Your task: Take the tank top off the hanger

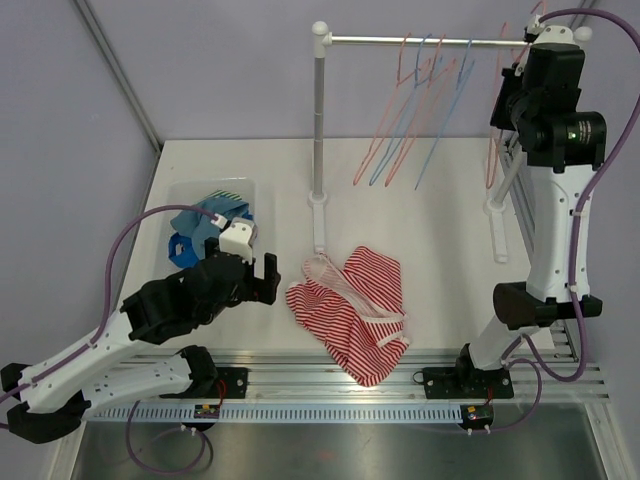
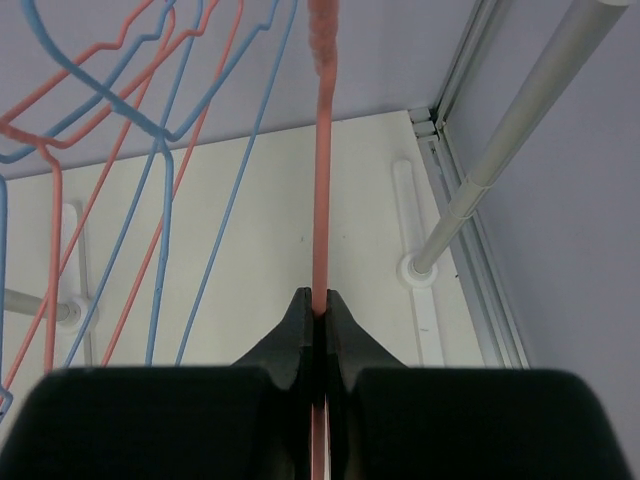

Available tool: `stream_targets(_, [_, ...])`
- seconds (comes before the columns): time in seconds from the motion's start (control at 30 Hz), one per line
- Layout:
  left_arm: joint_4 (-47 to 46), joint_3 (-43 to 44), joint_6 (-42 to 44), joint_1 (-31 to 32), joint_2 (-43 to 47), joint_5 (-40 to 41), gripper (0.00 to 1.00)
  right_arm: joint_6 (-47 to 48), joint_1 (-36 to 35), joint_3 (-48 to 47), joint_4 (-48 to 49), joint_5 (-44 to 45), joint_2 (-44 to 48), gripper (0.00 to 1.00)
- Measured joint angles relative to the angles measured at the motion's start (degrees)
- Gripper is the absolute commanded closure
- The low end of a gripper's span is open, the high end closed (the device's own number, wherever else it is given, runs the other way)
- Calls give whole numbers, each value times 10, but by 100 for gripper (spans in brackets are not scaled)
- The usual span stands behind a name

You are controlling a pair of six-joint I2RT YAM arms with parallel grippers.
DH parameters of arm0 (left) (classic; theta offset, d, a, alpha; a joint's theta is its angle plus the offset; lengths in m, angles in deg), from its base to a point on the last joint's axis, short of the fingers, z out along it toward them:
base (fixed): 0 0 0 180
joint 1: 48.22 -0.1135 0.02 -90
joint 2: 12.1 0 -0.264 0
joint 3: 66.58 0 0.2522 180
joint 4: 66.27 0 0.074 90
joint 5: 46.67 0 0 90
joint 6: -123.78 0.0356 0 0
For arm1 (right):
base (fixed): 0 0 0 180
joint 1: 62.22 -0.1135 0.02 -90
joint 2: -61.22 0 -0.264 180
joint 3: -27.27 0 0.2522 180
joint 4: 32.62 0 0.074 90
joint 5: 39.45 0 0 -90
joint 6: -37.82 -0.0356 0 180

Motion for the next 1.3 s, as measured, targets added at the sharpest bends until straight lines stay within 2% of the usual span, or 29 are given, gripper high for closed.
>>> stream_targets(0.1, [-1, -2, 0, 0, -1, -6, 1, 5, 21, -28, -8, -26, -36, 100])
stream_targets(0.33, [-5, -3, 0, 1, -4, -17, 1, 10, 49, 0, -9, -81, -77, 100])
stream_targets(0.57, [-21, -5, 0, 2, -17, -31, 1, 10, 50, 104, 37, -99, -50, 99])
stream_targets(0.6, [-28, -7, 0, 2, -18, -35, 1, 10, 50, 116, 44, -99, -41, 96])
stream_targets(0.67, [-42, -12, -1, 2, -24, -44, 1, 10, 50, 128, 43, -99, -25, 82])
stream_targets(0.73, [-54, -17, -3, 2, -32, -54, 1, 9, 50, 128, 39, -99, -16, 74])
stream_targets(0.77, [-62, -19, -5, 3, -40, -59, 1, 8, 50, 128, 39, -99, -11, 50])
stream_targets(0.8, [-68, -20, -6, 4, -47, -63, 1, 4, 50, 127, 38, -98, -7, 38])
stream_targets(0.83, [-76, -21, -8, 5, -58, -68, 1, 5, 50, 126, 37, -96, -4, 21])
stream_targets(0.9, [-89, -22, -11, 12, -82, -75, 1, 1, 50, 125, 33, -92, 5, 1])
stream_targets(1.1, [-131, -22, -22, 40, -148, -84, 1, -1, 50, 142, 30, -68, 82, 0])
stream_targets(1.3, [-189, -20, -41, 93, -260, -90, 1, -32, 50, 250, 70, -63, 279, 1])
